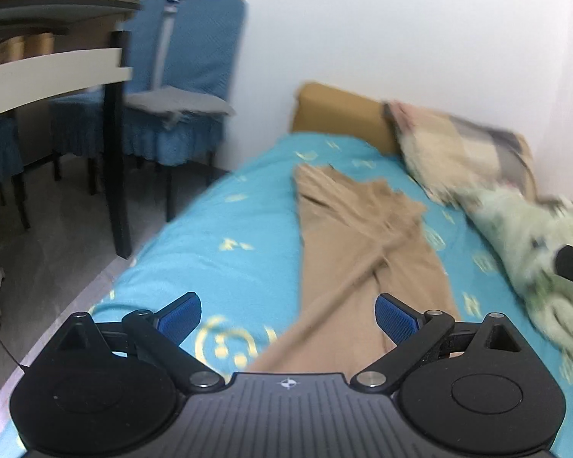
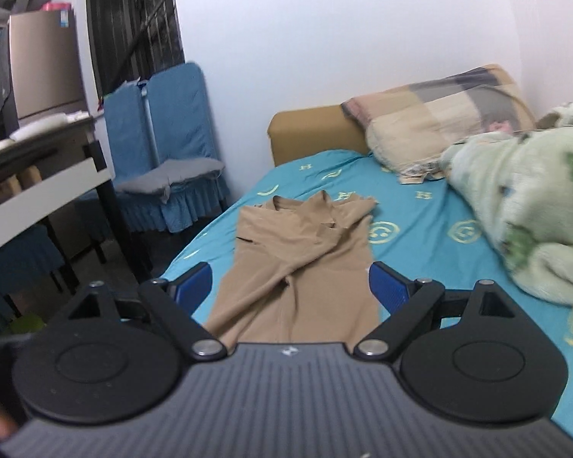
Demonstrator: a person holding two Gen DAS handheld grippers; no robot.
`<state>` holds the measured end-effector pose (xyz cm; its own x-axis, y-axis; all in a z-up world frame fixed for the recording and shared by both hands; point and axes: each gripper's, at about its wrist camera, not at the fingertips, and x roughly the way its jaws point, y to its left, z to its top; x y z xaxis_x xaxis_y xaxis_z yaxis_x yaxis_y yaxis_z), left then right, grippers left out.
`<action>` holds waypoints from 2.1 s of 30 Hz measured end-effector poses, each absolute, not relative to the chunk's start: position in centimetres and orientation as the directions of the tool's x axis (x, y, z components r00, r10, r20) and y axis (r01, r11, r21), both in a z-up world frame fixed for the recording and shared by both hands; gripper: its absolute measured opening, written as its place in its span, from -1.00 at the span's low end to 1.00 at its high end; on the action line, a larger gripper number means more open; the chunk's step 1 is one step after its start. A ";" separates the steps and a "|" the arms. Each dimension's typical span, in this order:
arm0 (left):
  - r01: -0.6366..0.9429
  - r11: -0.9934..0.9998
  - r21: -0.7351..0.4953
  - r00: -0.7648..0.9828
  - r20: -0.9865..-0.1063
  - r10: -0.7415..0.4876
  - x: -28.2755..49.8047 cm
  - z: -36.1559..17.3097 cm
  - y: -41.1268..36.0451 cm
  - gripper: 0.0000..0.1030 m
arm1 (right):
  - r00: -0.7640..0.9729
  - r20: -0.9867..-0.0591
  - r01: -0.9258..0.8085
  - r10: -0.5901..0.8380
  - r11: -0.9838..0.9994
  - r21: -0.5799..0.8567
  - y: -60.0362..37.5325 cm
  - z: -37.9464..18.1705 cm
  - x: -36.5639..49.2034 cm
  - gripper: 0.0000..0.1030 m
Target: Fold clothes
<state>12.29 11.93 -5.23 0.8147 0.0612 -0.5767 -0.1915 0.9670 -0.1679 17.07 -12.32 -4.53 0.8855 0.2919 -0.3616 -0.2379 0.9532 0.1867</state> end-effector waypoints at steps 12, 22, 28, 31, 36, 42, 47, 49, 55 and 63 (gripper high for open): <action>-0.107 0.979 -0.175 0.804 -0.594 -0.018 5.0 -3.2 9.5 0.97 | 0.888 -0.377 -0.172 0.265 0.949 0.262 -17.4 -4.1 8.1 0.76; -0.584 0.718 -0.380 0.568 -0.822 0.027 7.9 -8.4 18.2 0.93 | 0.876 -0.426 -0.067 0.225 0.933 0.355 -20.5 -5.3 7.9 0.76; -0.714 0.619 -0.327 0.466 -0.882 0.072 8.6 -11.8 20.1 0.83 | 0.861 -0.456 -0.039 0.225 0.924 0.381 -21.0 -6.1 8.5 0.75; -0.717 0.631 -0.295 0.461 -0.880 0.112 9.1 -12.3 19.7 0.77 | 0.852 -0.471 -0.036 0.228 0.923 0.383 -20.9 -6.4 8.8 0.76; -0.702 0.669 -0.245 0.459 -0.874 0.160 9.4 -11.8 18.8 -0.49 | 0.833 -0.498 -0.031 0.241 0.920 0.392 -20.7 -7.0 9.3 0.75; -0.573 0.781 -0.250 0.592 -0.785 0.183 8.1 -8.7 15.7 -0.98 | 0.826 -0.508 -0.025 0.246 0.915 0.403 -20.8 -7.2 9.3 0.76; -0.293 0.943 -0.160 0.780 -0.610 0.139 4.6 -3.6 9.2 -0.98 | 0.823 -0.508 -0.015 0.254 0.904 0.428 -21.3 -7.3 9.3 0.76; -0.185 0.974 -0.132 0.811 -0.580 0.076 3.6 -2.5 6.6 -0.98 | 0.820 -0.510 -0.010 0.260 0.897 0.442 -21.6 -7.4 9.4 0.76; 0.068 0.996 -0.056 0.784 -0.615 -0.088 3.7 -3.1 1.2 -0.98 | 0.809 -0.521 -0.005 0.270 0.891 0.454 -21.7 -7.8 9.8 0.75; 0.013 0.959 -0.284 0.661 -0.717 -0.222 6.8 -6.3 4.7 0.06 | 0.733 -0.594 0.015 0.332 0.865 0.501 -21.9 -9.5 11.1 0.75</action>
